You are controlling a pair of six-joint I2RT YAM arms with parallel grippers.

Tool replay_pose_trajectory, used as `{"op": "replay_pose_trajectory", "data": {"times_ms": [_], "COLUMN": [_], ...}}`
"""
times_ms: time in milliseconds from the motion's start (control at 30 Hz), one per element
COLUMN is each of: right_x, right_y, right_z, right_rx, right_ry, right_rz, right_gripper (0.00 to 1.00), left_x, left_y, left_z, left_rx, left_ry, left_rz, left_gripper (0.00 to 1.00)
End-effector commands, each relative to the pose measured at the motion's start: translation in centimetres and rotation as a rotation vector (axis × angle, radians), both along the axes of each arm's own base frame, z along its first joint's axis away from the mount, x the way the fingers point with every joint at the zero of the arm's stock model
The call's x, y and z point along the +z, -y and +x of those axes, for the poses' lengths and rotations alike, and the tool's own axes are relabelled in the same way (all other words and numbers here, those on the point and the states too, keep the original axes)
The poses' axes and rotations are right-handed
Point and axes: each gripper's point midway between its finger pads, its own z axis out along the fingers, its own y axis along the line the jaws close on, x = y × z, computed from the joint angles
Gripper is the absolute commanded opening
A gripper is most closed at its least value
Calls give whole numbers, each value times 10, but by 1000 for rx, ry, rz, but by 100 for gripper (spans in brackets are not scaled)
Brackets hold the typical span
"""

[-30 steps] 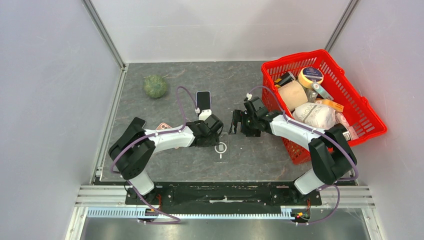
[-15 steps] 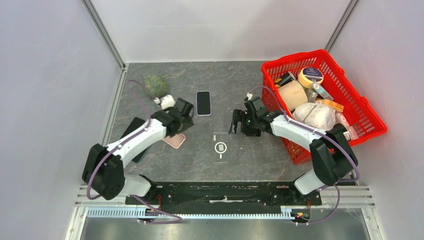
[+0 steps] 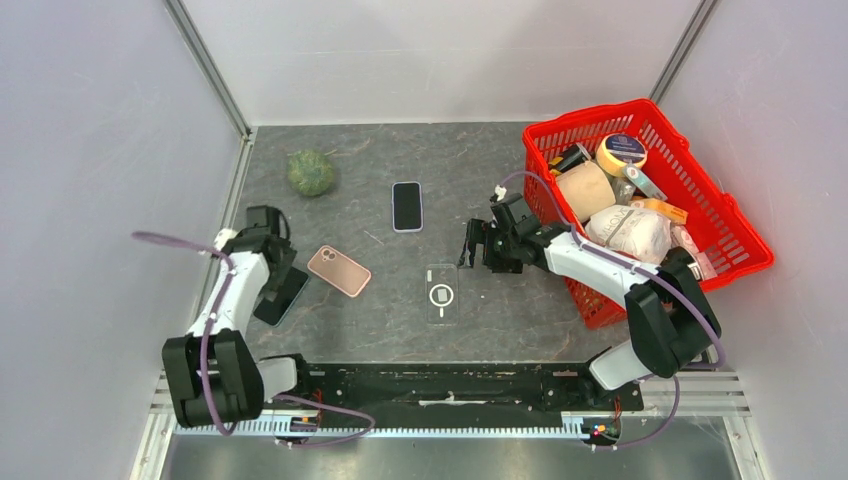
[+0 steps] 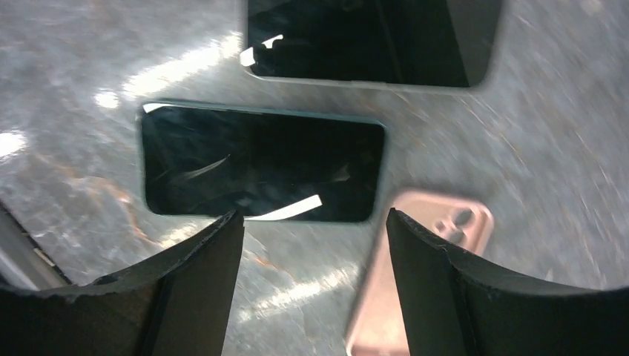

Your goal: Put the phone into the phone case

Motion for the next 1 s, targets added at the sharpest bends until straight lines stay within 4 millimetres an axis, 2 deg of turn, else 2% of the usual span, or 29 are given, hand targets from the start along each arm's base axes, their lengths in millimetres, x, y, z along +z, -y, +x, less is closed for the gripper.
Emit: {"op": "replay_pose_trajectory", "data": {"times_ms": [0, 333, 433, 567, 733, 967], "right_x": [9, 2, 2, 0, -9, -12], "right_y": [-2, -11, -12, -11, -14, -15], "right_z": [0, -5, -6, -4, -5, -5], "right_rx": [13, 36, 38, 36, 40, 40], "right_ry": [26, -10, -10, -3, -33, -44], "right_rz": [27, 70, 74, 71, 71, 71], "right_gripper": [97, 97, 97, 97, 97, 97], "left_x": [-10, -43, -54, -67, -79, -85], "left_y": [-25, -88, -96, -97, -95, -91], "left_z": [-12, -54, -56, -57, -72, -80], "left_rx": [146, 481, 540, 586, 644, 649], "left_ry": [55, 128, 160, 166, 121, 106], "left_rz": [-70, -143, -188, -239, -228, -218], "left_gripper": [77, 77, 76, 75, 65, 36]}}
